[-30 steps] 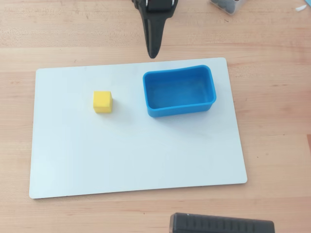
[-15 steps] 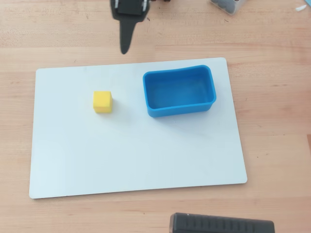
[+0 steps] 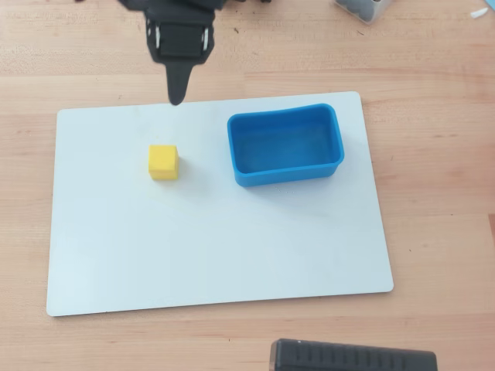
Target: Pick up yellow cube and drop it in the blue rectangular bin
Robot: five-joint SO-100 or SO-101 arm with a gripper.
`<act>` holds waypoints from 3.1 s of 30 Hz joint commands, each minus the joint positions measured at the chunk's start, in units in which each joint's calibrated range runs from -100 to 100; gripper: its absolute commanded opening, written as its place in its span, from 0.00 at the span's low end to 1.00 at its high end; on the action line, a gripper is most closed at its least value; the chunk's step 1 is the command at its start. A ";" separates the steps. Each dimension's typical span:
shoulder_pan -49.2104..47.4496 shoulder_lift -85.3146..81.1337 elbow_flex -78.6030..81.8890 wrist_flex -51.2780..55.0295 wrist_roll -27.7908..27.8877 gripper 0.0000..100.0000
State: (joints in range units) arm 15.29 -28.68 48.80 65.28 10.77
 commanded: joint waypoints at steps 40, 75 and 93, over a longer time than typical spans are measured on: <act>1.95 39.23 -43.07 10.77 -0.88 0.22; 1.95 43.31 -41.70 7.22 -1.86 0.09; -7.49 29.57 -58.43 27.54 -6.79 0.09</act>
State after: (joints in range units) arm 11.81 12.33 3.92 86.40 5.64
